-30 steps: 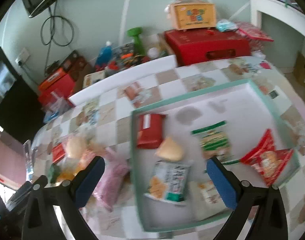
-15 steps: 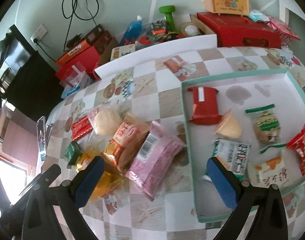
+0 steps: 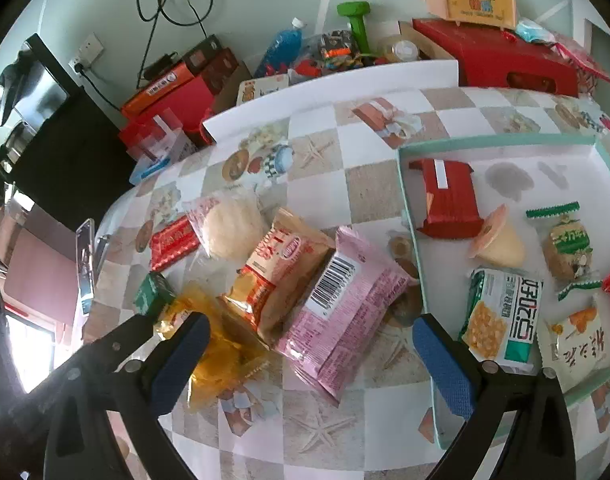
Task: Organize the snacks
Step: 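Move both open tools back over the snack pile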
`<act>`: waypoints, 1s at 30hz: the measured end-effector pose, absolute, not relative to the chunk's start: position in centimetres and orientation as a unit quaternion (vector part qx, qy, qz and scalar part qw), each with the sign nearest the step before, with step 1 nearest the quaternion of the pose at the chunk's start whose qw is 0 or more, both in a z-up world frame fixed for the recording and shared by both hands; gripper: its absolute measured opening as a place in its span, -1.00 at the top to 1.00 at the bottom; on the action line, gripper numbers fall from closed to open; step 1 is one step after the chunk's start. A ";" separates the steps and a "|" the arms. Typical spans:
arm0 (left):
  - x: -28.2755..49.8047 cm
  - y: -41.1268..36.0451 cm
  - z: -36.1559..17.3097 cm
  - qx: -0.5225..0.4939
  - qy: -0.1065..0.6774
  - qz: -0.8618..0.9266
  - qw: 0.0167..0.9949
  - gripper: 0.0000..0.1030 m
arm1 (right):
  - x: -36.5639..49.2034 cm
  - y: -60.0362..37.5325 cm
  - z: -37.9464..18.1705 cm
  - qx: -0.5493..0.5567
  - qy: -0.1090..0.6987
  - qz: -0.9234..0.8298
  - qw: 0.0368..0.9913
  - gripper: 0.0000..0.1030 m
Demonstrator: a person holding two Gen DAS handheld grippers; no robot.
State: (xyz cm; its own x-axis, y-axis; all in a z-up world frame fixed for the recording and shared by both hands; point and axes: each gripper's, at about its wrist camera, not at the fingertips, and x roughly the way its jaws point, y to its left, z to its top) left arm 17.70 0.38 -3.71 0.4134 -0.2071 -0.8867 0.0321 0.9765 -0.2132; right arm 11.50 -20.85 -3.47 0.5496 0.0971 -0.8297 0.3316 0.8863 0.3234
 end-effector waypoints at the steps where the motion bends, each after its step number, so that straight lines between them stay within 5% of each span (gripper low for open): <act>1: 17.8 0.3 -3.9 -0.085 0.539 -0.074 0.835 -0.90 | 11.5 -20.9 -3.6 0.231 0.471 -0.070 0.849 -0.99; 22: 20.1 -0.6 -7.8 -0.087 0.590 -0.069 0.800 -0.90 | 11.4 -21.7 -4.0 0.241 0.475 -0.073 0.843 -0.99; 30: 20.3 0.9 -7.7 -0.107 0.587 -0.049 0.801 -0.90 | 11.7 -20.8 -3.8 0.223 0.475 -0.063 0.849 -0.71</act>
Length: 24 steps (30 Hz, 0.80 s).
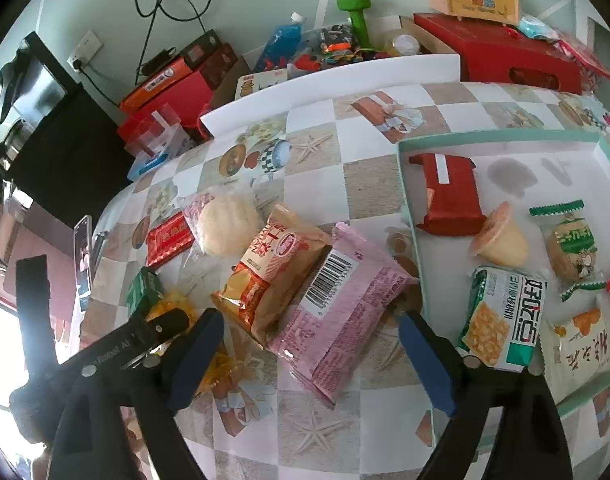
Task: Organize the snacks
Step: 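Move both open tools back over the snack pile, then grasp the pink bag with the right tool while the left tool grasps the yellow bread bag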
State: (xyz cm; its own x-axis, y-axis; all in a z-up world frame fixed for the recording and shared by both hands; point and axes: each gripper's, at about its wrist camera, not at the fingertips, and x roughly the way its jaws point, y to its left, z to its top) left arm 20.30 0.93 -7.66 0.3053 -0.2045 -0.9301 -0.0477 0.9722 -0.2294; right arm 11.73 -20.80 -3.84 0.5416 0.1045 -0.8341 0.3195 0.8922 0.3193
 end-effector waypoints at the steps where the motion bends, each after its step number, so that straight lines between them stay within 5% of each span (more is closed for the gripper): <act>1: 20.2 0.9 -7.6 -0.107 0.587 -0.049 0.801 -0.90 | 11.8 -20.7 -3.9 0.221 0.476 -0.063 0.849 -0.64; 4: 20.2 0.9 -7.7 -0.107 0.588 -0.050 0.800 -0.90 | 12.1 -20.5 -4.4 0.211 0.483 -0.064 0.847 -0.45; 24: 20.2 -2.4 -8.6 -0.024 0.599 -0.067 0.798 -0.90 | 14.6 -18.1 -8.2 0.084 0.527 -0.083 0.841 -0.42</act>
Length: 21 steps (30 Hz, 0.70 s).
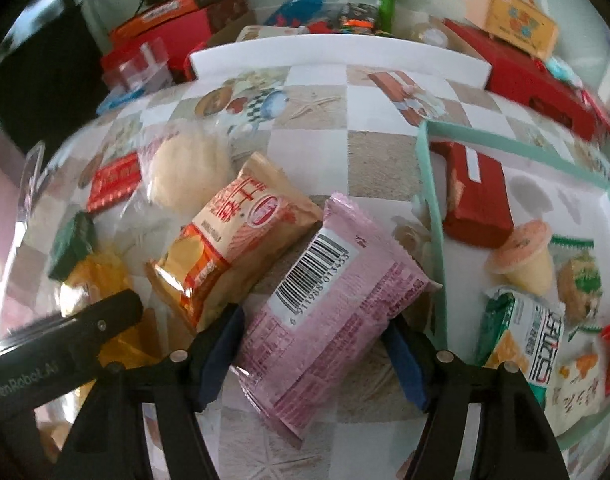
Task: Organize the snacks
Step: 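Grasp the pink bag with the right tool while the left tool grasps the yellow bread bag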
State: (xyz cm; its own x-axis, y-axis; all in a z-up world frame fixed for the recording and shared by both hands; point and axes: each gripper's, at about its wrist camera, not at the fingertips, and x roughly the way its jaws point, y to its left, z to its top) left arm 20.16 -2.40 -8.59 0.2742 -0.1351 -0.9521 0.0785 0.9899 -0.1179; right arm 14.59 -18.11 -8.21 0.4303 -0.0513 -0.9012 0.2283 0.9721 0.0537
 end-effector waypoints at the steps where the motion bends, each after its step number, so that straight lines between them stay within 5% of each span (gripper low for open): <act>1: 20.1 -2.6 -8.7 -0.014 0.599 -0.068 0.798 -0.90 | 14.7 -17.8 -8.3 0.069 0.530 -0.080 0.841 -0.42; 15: 20.1 -2.9 -9.3 0.012 0.604 -0.044 0.796 -0.89 | 14.5 -18.4 -8.3 0.050 0.529 -0.063 0.845 -0.31; 17: 19.9 -3.2 -9.2 0.012 0.600 -0.047 0.798 -0.68 | 14.5 -18.7 -8.1 0.055 0.526 -0.067 0.846 -0.10; 21: 19.5 -4.0 -8.5 0.012 0.591 -0.060 0.804 -0.20 | 14.2 -19.2 -7.7 0.072 0.523 -0.066 0.847 -0.01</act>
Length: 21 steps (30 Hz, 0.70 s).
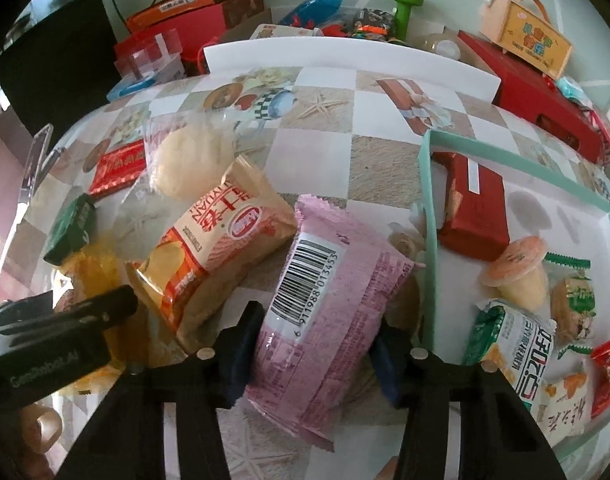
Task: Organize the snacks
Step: 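Grasp the pink bag with the right tool while the left tool grasps the yellow bread bag, then carry the pink bag and yellow bread bag over the teal tray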
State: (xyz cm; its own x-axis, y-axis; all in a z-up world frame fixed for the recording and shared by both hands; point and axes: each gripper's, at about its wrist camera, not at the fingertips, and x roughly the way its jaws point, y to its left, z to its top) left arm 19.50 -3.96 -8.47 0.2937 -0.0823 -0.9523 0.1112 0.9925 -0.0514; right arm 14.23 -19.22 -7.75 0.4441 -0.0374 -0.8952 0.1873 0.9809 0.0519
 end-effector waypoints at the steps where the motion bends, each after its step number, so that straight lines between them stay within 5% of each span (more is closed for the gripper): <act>1: 19.5 -4.0 -8.3 0.012 0.591 -0.061 0.805 -0.15 | 14.2 -19.3 -7.7 0.075 0.522 -0.066 0.847 0.02; 10: 19.5 -3.3 -7.2 -0.018 0.584 -0.074 0.808 0.08 | 13.8 -20.0 -6.8 0.105 0.510 -0.068 0.851 0.11; 21: 17.8 -2.6 -2.6 -0.030 0.532 -0.084 0.842 0.10 | 11.8 -20.0 -1.1 0.112 0.436 -0.071 0.890 0.12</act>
